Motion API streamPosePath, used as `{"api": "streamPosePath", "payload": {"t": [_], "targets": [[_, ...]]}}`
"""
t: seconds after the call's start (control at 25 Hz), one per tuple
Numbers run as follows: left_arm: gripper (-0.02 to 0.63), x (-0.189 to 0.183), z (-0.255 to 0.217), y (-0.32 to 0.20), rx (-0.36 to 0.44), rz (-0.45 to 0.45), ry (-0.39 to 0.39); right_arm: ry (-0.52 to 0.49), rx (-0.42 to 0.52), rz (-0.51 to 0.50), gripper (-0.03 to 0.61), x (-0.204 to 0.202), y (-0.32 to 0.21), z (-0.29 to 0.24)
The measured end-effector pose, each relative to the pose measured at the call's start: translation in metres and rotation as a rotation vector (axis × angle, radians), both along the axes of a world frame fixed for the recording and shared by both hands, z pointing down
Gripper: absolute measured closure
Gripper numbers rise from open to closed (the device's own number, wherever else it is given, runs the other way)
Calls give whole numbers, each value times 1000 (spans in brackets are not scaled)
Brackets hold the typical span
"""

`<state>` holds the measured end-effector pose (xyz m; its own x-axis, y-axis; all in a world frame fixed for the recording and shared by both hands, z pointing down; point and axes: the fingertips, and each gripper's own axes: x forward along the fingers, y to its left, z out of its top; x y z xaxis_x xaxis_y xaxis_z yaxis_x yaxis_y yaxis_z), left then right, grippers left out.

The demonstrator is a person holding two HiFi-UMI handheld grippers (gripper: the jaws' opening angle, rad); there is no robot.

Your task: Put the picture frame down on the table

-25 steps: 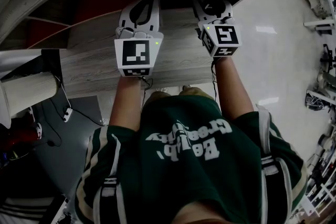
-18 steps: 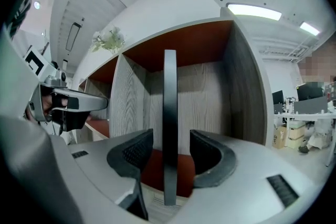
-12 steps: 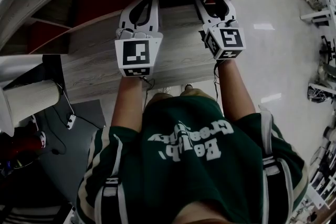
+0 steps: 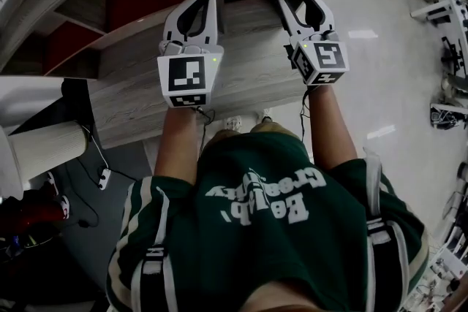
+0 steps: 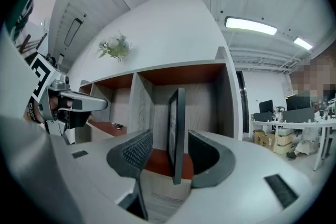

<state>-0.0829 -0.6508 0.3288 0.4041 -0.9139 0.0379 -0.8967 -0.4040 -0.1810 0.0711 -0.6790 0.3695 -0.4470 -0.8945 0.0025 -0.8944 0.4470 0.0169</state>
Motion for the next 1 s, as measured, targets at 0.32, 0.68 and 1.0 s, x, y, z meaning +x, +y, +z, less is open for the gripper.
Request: {"api": "streamPosePath", "payload": {"t": [0.32,0.68,1.0], "targets": [[594,-15,-10,49,13,58,-1,38,12,-4,541,-22,64,-12],[594,-25,-9,94,10,93,21,77,12,-7,543,-43,122,-19],[594,-12,-23,135,30,97,29,43,40,-23,544,-38,166,-40]]}}
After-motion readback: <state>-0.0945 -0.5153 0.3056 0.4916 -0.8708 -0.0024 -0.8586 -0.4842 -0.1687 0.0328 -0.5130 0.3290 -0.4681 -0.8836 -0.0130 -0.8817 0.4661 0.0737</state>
